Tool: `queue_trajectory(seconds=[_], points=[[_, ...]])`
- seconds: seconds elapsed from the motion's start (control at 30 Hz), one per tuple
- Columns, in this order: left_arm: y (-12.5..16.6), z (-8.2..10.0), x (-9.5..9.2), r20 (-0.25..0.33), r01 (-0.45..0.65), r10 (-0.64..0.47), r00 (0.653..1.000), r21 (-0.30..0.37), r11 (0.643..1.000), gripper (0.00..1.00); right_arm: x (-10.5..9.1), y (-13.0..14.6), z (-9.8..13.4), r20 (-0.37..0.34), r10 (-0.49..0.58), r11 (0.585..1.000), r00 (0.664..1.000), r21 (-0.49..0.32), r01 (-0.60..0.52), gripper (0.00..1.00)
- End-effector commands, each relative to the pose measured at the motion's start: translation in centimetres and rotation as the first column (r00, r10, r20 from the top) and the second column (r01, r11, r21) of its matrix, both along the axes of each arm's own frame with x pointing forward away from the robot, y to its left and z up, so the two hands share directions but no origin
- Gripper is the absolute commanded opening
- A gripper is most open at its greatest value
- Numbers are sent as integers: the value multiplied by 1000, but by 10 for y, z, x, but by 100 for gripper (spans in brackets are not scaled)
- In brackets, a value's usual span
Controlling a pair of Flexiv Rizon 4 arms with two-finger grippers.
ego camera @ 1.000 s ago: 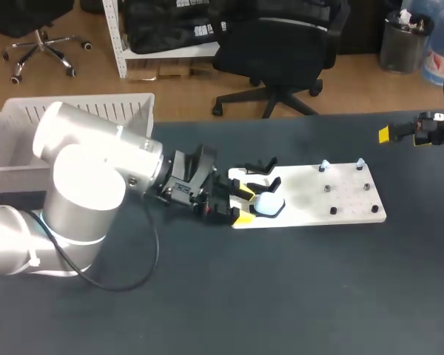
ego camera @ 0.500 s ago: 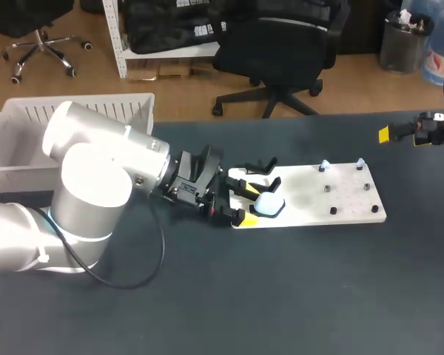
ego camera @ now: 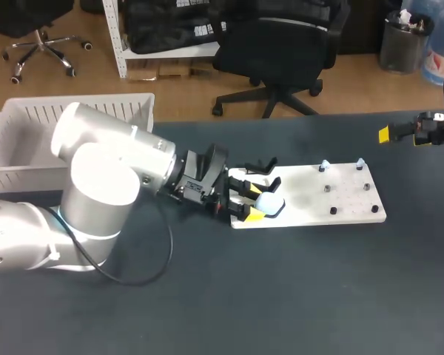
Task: Pick up each earbud case from the left stands, insert the matching earbuds, close the lid, and place the case in the box.
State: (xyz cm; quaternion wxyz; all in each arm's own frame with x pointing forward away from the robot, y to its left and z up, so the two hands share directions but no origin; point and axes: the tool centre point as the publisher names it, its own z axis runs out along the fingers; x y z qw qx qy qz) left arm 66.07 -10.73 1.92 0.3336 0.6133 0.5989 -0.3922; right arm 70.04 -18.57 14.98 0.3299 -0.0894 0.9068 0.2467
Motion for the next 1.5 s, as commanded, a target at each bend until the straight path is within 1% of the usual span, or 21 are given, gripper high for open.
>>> queue_trajectory(seconds=[0.03,0.33,0.47,0.87,1.0,1.1,1.17,1.33,1.37,1.4,1.5], points=[[-3,-1,3,1,3,-3,1000,-6,1000,51,0,-1,0,0,2,1000,1000,0,-2,100],[-5,-4,3,2,1,-1,1000,-8,1000,49,0,-1,0,0,2,1000,1000,0,-2,100],[-5,-5,2,6,0,0,1000,-7,1000,44,0,-1,0,0,2,1000,1000,0,-2,100],[-7,-6,3,7,-7,7,1000,-10,1000,44,0,-1,0,0,2,1000,1000,0,-2,100],[-8,-5,3,4,-12,12,1000,-14,1000,43,0,-1,0,0,2,1000,1000,0,-2,100],[-8,-5,3,2,-14,14,1000,-17,1000,41,0,-1,0,0,2,1000,1000,0,-2,100],[-8,-5,3,2,-14,14,1000,-18,1000,42,0,-1,0,0,2,1000,1000,0,-2,100],[-8,-5,2,4,-12,12,1000,-19,1000,38,0,-1,0,0,2,1000,1000,0,-2,100],[-7,-5,2,4,-10,10,1000,-18,1000,36,0,-1,0,0,2,1000,1000,0,-2,100],[-7,-5,2,4,-7,7,1000,-17,1000,31,0,-1,0,0,2,1000,1000,0,-2,100],[-7,-6,1,9,-3,3,1000,-16,1000,27,0,-1,0,0,2,1000,1000,0,-2,100]])
